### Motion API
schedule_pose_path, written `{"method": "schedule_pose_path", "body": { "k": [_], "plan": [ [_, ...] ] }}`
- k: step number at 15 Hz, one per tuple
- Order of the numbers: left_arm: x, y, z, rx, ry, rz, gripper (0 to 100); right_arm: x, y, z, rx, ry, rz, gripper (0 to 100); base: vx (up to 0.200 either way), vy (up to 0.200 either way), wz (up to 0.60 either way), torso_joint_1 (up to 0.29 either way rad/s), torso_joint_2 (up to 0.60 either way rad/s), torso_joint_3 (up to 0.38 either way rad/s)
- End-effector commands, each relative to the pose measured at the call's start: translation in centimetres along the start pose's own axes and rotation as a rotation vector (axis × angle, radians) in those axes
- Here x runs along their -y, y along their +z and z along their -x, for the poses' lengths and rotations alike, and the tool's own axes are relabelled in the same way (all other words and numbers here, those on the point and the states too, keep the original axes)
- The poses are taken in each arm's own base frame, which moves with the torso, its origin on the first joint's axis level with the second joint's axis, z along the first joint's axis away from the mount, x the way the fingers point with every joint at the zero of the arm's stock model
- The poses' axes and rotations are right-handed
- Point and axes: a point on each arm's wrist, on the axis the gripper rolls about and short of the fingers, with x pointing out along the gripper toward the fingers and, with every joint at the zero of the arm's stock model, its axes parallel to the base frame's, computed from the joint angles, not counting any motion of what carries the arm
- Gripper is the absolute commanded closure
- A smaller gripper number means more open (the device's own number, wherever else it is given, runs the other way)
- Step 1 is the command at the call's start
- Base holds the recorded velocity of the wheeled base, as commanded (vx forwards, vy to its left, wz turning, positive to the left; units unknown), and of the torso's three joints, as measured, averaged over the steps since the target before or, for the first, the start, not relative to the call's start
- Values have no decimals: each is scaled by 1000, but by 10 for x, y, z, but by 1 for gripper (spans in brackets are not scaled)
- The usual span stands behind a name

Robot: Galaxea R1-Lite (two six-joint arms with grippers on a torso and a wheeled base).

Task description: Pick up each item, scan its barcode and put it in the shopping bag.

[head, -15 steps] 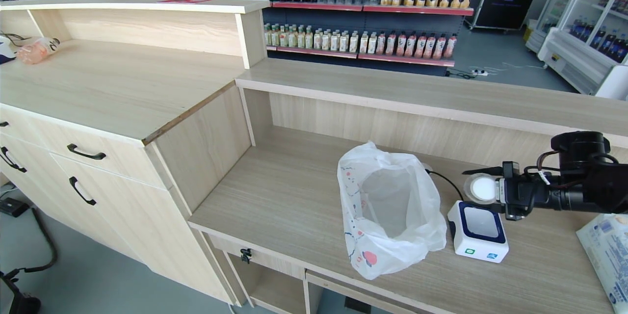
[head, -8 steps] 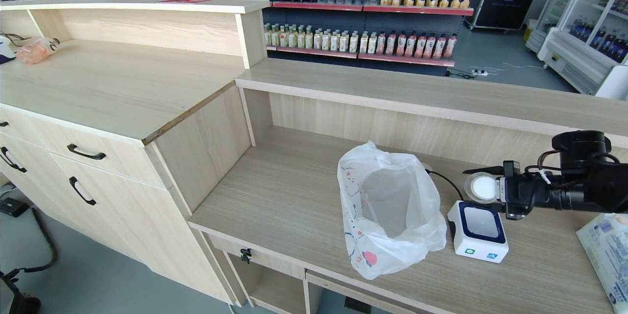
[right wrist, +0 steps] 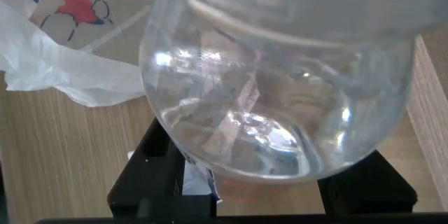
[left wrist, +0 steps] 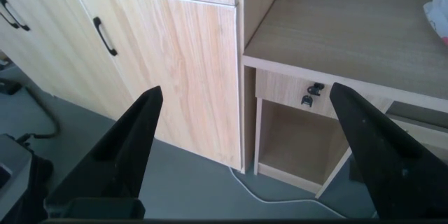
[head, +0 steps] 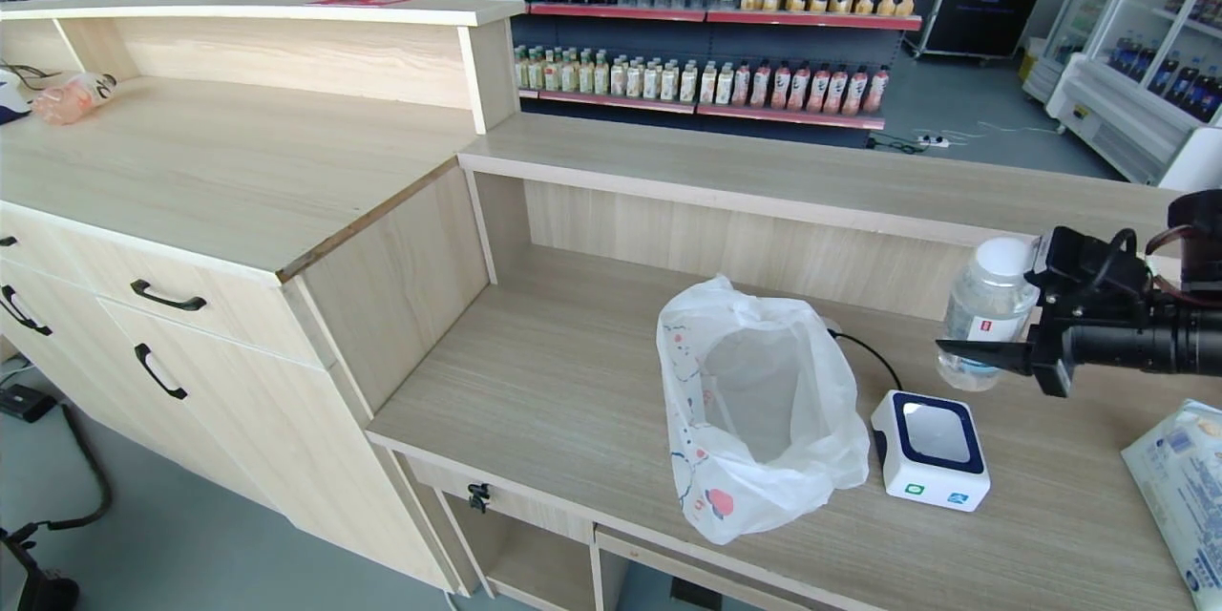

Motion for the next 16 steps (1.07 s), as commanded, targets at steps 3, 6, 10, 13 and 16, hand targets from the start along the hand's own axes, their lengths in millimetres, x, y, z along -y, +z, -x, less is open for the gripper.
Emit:
{"method": "schedule_pose_path", "body": {
  "k": [3,6,10,13,16],
  "plan": [
    [0,0,0,0,0,0,0,-33,48,54,-101,-198,-401,100,0,0,0,0,0,0],
    [0,0,0,0,0,0,0,-40,54,46,-125,-212,-441,100,0,0,0,0,0,0],
    [0,0,0,0,1,0,0,-39,59,41,-78,-220,-407,100,0,0,150,1,1,1],
    [0,0,0,0,0,0,0,-32,60,25,-10,-244,-404,100,0,0,600,-2,-1,2],
    [0,0,0,0,1,0,0,-26,50,-2,17,-241,-439,100,0,0,400,6,2,0]
  ]
}}
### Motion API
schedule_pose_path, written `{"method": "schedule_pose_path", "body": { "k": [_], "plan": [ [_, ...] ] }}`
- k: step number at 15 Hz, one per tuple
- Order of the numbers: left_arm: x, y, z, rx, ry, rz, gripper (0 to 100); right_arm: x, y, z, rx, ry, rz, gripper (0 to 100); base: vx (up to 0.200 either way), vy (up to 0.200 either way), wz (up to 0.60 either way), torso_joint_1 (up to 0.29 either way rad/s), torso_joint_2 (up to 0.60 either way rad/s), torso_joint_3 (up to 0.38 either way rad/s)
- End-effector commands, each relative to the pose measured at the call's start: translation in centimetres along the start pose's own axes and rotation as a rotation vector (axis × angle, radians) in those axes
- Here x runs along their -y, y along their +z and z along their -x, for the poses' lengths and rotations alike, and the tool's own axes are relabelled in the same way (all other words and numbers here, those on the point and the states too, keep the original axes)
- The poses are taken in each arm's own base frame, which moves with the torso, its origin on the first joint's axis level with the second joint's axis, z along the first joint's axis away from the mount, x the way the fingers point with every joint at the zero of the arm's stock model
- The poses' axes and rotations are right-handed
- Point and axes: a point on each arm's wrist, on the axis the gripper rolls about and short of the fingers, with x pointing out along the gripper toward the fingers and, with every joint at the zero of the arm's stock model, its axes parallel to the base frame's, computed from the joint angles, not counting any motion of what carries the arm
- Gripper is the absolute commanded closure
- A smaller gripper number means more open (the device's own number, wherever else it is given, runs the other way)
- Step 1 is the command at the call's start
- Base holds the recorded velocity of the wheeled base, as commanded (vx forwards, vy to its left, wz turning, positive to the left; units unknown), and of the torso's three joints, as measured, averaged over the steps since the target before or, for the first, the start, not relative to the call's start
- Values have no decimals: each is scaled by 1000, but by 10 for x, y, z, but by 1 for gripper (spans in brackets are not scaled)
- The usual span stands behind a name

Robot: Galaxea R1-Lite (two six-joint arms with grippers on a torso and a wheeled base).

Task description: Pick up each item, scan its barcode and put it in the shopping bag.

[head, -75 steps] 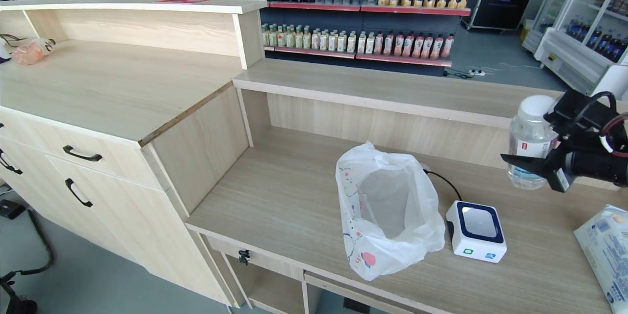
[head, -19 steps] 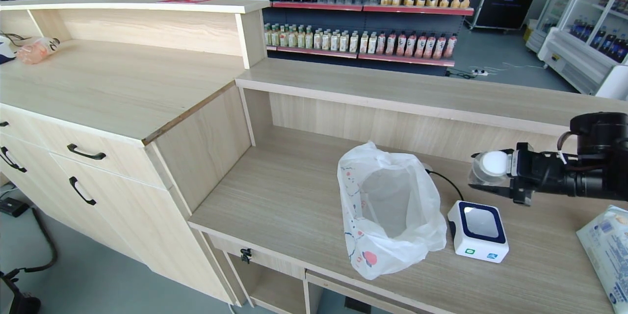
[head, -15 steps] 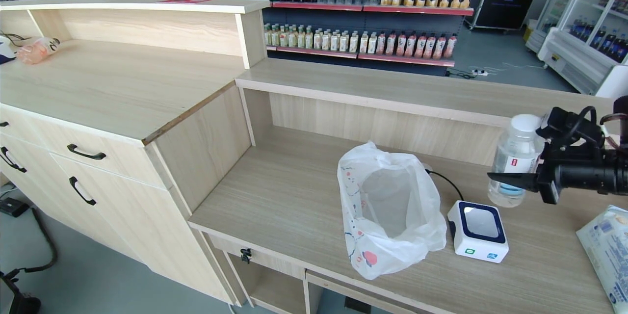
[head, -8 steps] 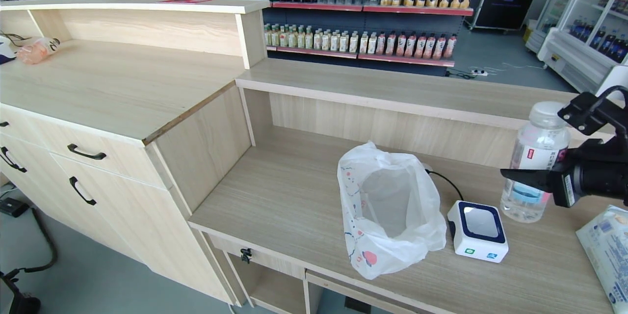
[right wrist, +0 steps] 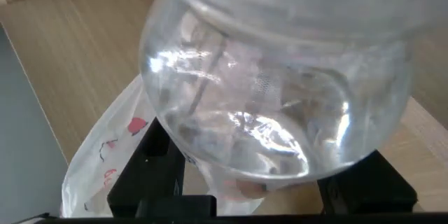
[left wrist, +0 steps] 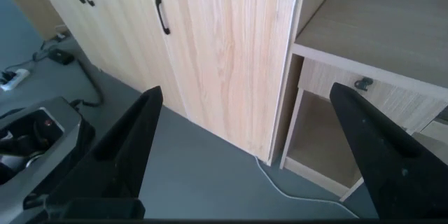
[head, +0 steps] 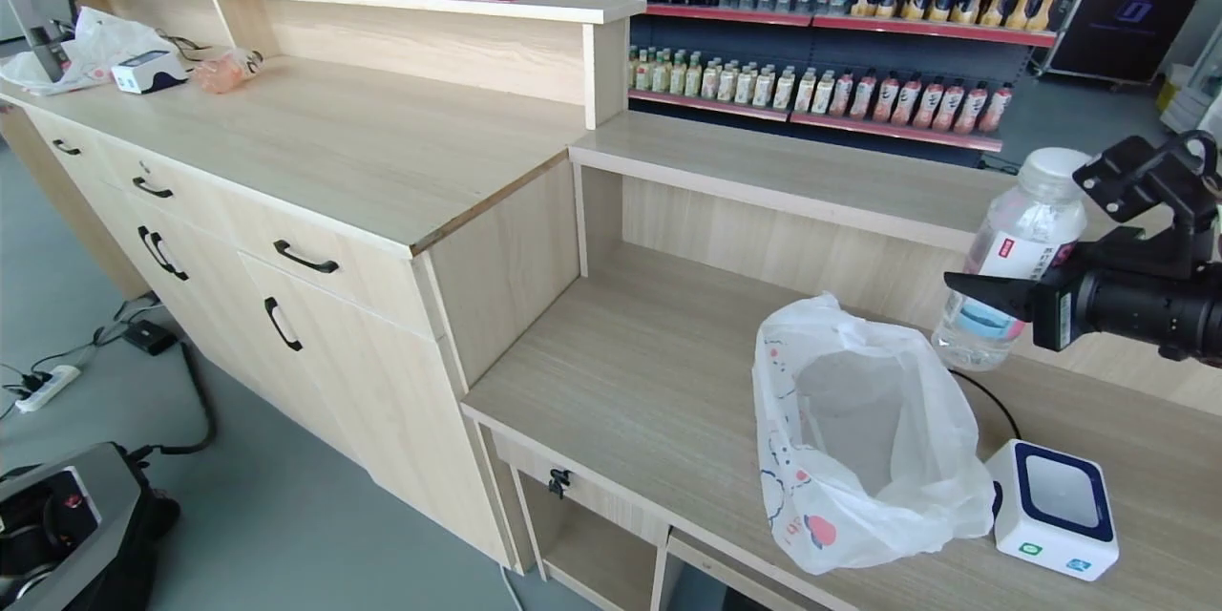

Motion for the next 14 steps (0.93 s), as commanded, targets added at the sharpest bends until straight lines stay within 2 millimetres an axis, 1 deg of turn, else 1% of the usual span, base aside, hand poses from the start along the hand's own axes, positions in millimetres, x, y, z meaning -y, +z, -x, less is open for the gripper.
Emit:
{"method": "schedule_pose_path", "body": {
  "k": [1,3,4,5,6,7,8,9,11,14],
  "plan": [
    [0,0,0,0,2,0,0,-1,-20,-27,-51,37,-26,100,0,0,0,0,0,0],
    [0,0,0,0,0,0,0,-5,-33,-41,-58,51,-27,100,0,0,0,0,0,0],
    [0,0,0,0,2,0,0,-10,-47,-53,-60,65,-27,100,0,0,0,0,0,0],
    [0,0,0,0,2,0,0,-14,-56,-61,-50,70,-22,100,0,0,0,0,0,0],
    [0,0,0,0,0,0,0,-16,-64,-65,-60,74,-25,100,0,0,0,0,0,0],
    [0,0,0,0,2,0,0,-18,-69,-67,-73,81,-29,100,0,0,0,0,0,0],
    [0,0,0,0,0,0,0,-21,-79,-68,-92,90,-36,100,0,0,0,0,0,0],
    [0,0,0,0,2,0,0,-23,-85,-72,-93,92,-37,100,0,0,0,0,0,0],
    [0,0,0,0,2,0,0,-27,-89,-76,-85,100,-32,100,0,0,0,0,0,0],
    [0,0,0,0,2,0,0,-39,-100,-84,-69,125,-24,100,0,0,0,0,0,0]
  ]
}}
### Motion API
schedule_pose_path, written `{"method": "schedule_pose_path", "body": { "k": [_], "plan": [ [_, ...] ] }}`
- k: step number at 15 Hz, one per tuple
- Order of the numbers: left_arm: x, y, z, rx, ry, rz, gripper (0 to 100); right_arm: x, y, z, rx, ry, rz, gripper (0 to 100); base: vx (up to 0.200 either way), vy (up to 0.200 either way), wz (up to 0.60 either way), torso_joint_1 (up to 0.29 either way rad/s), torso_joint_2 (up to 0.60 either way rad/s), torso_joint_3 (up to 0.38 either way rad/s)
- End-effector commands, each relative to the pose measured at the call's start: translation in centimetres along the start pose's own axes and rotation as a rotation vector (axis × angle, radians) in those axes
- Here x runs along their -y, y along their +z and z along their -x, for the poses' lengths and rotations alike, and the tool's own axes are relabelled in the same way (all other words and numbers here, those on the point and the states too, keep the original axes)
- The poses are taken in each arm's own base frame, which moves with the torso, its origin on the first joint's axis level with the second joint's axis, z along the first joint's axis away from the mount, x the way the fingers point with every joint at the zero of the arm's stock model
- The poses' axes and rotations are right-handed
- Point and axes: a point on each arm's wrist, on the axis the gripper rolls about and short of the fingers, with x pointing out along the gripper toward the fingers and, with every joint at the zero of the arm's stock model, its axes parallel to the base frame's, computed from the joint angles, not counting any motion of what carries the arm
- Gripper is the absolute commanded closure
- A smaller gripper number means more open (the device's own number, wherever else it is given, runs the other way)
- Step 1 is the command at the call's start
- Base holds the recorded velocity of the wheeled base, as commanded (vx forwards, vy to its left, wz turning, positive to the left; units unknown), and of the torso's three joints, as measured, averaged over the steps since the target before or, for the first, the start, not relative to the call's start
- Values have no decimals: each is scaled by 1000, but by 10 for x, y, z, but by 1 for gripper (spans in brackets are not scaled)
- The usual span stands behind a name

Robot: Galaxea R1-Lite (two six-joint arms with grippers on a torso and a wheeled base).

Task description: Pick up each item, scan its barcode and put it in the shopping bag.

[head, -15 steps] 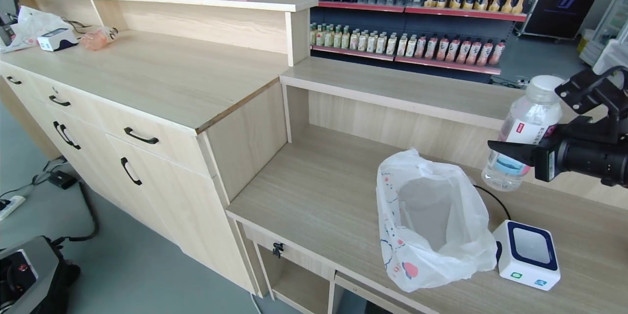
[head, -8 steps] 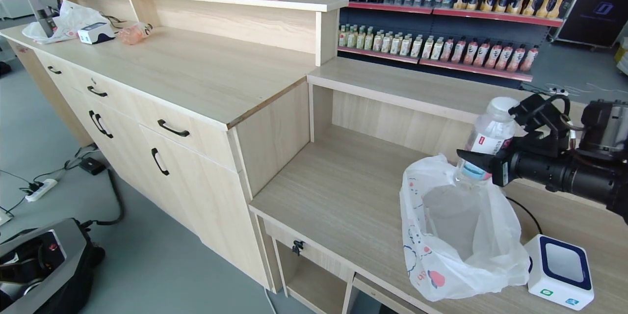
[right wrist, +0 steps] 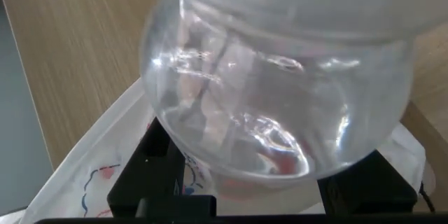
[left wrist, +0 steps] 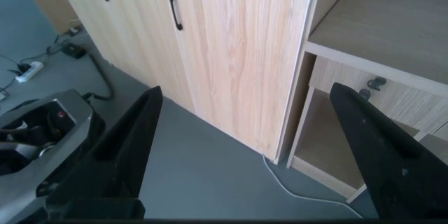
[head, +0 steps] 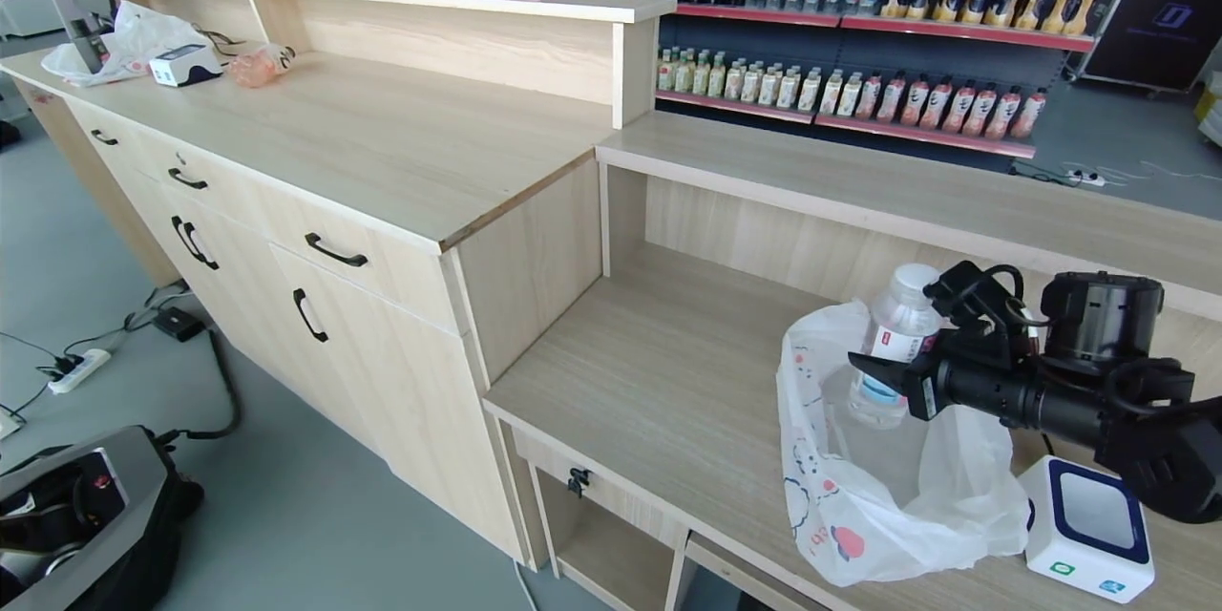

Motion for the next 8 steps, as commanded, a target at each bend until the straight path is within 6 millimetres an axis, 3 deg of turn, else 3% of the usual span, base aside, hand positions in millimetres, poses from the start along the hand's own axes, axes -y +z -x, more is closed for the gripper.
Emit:
{"method": "schedule_pose_path", "body": {
  "k": [1,8],
  "plan": [
    [0,0,0,0,0,0,0,-10,-14,-8,-37,38,-11,100,0,0,0,0,0,0],
    [0,0,0,0,0,0,0,-25,-39,-15,-72,77,-20,100,0,0,0,0,0,0]
  ]
}}
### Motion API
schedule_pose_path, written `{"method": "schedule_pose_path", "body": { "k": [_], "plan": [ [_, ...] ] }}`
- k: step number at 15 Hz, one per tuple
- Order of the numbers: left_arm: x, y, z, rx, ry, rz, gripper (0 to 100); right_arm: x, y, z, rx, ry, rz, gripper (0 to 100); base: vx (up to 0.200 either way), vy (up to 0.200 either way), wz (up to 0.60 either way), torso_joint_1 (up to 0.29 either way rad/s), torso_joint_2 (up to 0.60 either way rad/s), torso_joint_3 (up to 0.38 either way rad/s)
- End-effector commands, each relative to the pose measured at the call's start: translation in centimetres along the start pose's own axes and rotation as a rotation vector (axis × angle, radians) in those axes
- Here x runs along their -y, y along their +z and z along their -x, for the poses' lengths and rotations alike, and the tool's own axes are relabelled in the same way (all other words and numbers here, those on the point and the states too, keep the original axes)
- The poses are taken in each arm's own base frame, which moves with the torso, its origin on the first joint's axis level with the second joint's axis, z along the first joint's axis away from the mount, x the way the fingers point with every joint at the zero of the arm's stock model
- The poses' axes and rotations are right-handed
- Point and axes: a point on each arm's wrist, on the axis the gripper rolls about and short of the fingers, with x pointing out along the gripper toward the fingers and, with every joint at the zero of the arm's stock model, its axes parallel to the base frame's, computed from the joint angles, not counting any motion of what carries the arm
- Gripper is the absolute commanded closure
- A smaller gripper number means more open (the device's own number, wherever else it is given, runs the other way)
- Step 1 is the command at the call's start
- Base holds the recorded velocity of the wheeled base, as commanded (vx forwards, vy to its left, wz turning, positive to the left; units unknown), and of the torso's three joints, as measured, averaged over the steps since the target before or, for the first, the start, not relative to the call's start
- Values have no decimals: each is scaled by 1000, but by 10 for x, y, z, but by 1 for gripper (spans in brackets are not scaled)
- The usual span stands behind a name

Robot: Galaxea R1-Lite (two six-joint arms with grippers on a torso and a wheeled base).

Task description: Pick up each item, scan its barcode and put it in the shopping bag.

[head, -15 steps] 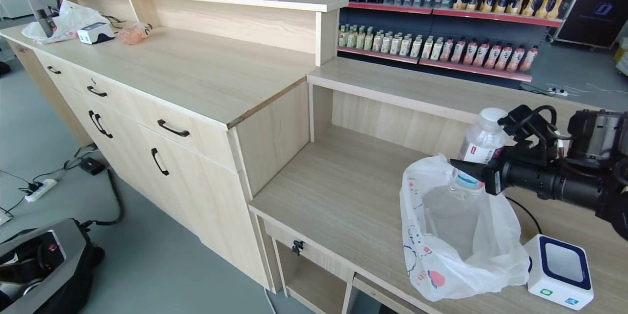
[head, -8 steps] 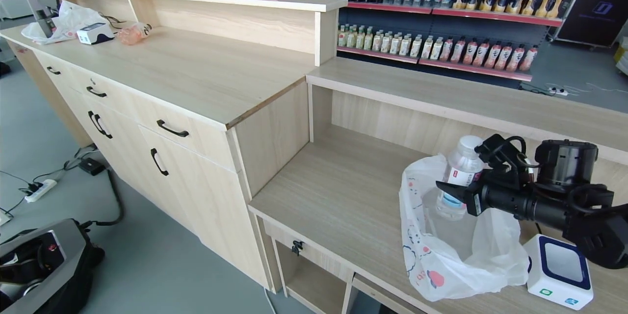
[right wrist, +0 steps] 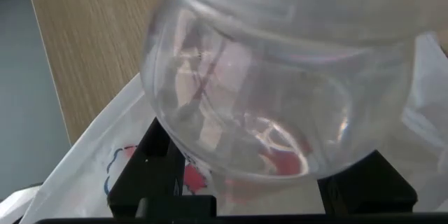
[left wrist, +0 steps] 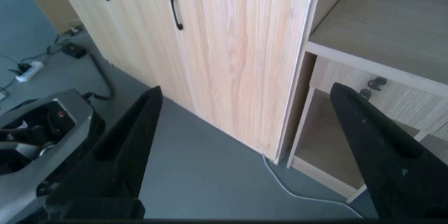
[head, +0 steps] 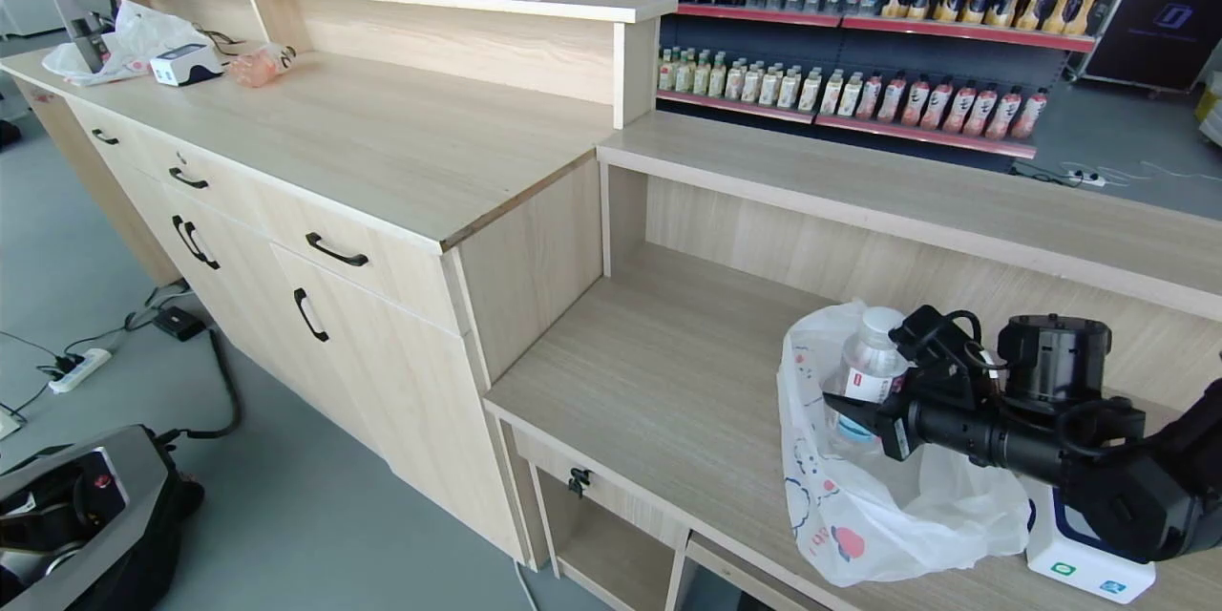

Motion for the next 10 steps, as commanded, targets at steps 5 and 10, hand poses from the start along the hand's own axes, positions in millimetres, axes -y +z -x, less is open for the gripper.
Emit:
{"method": "schedule_pose_path", "body": {
  "k": [5,10],
  "plan": [
    [0,0,0,0,0,0,0,-10,-27,-8,-12,70,-15,100,0,0,0,0,0,0],
    [0,0,0,0,2,0,0,-15,-42,-11,-20,109,-19,100,0,0,0,0,0,0]
  ]
}}
